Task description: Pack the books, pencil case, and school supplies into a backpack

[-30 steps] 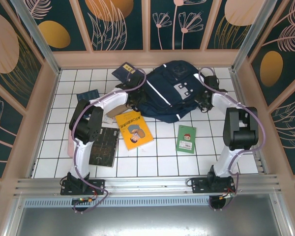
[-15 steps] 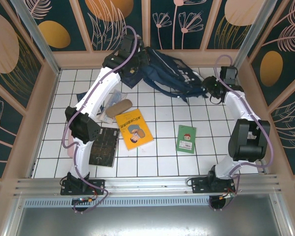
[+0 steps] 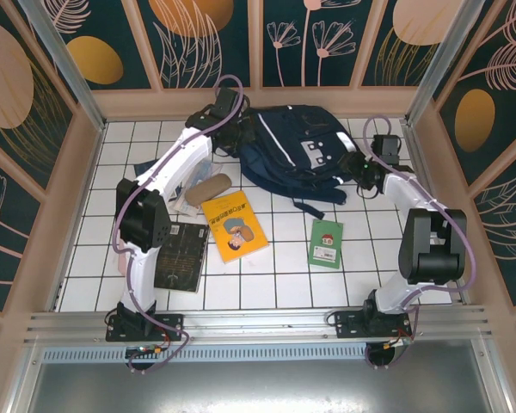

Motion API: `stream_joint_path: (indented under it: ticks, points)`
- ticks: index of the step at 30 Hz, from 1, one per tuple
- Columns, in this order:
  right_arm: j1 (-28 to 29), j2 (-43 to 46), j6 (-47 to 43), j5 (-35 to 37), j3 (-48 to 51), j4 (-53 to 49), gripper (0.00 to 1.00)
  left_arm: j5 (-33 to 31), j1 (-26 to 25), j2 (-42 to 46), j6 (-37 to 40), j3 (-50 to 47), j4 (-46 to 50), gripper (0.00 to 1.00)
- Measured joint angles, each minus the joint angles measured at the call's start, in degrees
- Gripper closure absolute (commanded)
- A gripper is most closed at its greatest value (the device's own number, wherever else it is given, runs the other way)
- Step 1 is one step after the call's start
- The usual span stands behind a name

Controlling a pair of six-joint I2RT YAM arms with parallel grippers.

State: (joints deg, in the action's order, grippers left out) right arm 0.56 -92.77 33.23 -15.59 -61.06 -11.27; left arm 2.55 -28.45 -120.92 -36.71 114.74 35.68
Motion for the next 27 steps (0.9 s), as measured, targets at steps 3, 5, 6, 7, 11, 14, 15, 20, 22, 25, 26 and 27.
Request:
stream_joint_path:
  ticks: [3,5,6,7,11,14,15,20,22,25,26,27]
  points:
    - [1.9,0.7,0.3,0.0,2.0,0.4,0.43,-0.1,0.0,1.4,0.0,-6.7,-2.5,1.0]
    - [3.1,1.8,0.4,0.1,3.7,0.4,0.43,-0.1,0.0,1.6,0.0,-9.9,-3.8,1.0]
    - [3.7,2.5,0.4,0.1,4.5,0.4,0.41,-0.1,0.0,1.6,0.0,-10.8,-4.2,1.0]
    - [4.1,3.2,0.6,0.1,5.3,0.4,0.4,-0.1,0.0,1.6,-0.2,-11.5,-4.2,1.0]
    - [4.8,4.8,2.4,-0.4,8.6,1.4,0.4,0.2,0.0,1.6,-0.9,-11.8,-5.7,1.0]
    - [4.8,4.7,3.9,-0.4,10.1,1.7,0.41,0.6,0.0,1.6,-1.2,-12.1,-6.8,1.0]
    - [4.8,4.6,4.5,-0.3,10.2,1.8,0.41,0.7,0.0,1.6,-1.3,-12.2,-6.9,1.0]
    - [4.7,1.6,6.4,-0.6,9.8,5.0,0.44,1.5,0.0,1.6,-1.5,-12.9,-7.4,1.0]
    - [4.5,-1.1,7.2,-0.6,8.7,5.7,0.53,1.6,0.0,1.6,-1.5,-13.3,-7.7,1.0]
    - [3.8,-4.8,8.1,-0.8,7.0,6.4,0.7,1.5,0.0,1.6,-1.6,-13.8,-8.2,1.0]
    - [3.5,-5.4,8.1,-0.8,6.6,6.5,0.79,1.6,0.0,1.6,-1.6,-13.9,-8.3,1.0]
    - [3.2,-5.7,8.1,-0.8,6.4,6.5,0.9,1.6,0.0,1.6,-1.6,-13.9,-8.5,1.0]
